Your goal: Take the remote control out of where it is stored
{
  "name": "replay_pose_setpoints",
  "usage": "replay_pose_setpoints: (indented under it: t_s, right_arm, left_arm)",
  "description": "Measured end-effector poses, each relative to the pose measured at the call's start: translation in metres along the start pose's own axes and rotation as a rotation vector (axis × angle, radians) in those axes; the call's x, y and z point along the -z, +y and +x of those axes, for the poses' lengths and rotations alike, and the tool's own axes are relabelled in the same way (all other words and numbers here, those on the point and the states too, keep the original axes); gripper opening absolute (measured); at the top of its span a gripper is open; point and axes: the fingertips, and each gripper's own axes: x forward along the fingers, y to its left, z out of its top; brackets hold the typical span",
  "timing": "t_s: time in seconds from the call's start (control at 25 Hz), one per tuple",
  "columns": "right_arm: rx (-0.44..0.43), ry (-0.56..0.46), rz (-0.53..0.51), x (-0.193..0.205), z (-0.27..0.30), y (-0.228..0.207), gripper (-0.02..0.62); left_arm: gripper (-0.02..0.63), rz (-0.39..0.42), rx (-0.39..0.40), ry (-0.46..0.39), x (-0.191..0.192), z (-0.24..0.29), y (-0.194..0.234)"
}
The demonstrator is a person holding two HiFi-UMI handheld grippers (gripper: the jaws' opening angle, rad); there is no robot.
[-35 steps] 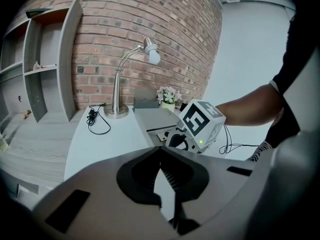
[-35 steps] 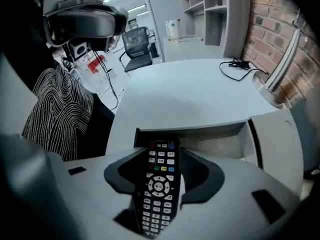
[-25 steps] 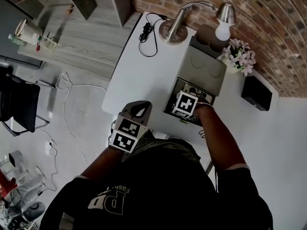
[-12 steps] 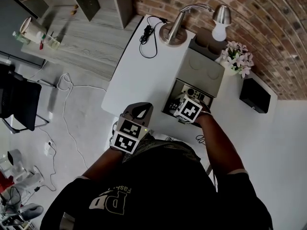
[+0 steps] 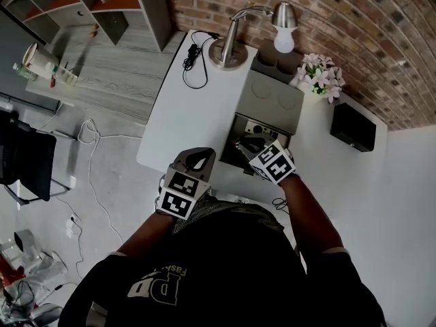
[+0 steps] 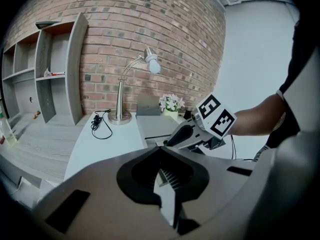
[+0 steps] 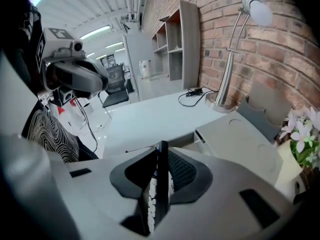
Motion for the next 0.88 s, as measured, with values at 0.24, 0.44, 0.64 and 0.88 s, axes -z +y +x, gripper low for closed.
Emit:
replay_pose_setpoints:
  t_s: [0.24,0.44,0.64,0.88]
  right_arm:
    - [0.086,-0.204,0.062,-0.023,-0.044,-0.004,0.075]
    - [0.110,-0.345,0.140,-0.028,-0.081,-0.005,0.074]
    - [0.138,-0.435,0.195,-0.031,-0.116,-0.006,0.074]
    - [0.172,-0.514,0.236,-0.035,-0.159,-0.006,0.074]
  left_arm:
    - [0.006,0.000,0.017,-0.041,-0.014,0.003,-0.011]
    - [0.008,0.019,0.037,-0.086,-0.032,0.008,-0.023]
    - [0.008,0.053,0.059,-0.117,-0.048,0.012,-0.041]
    - [0.006,0.092,0.090,-0.147,-0.063,0.012,-0.067]
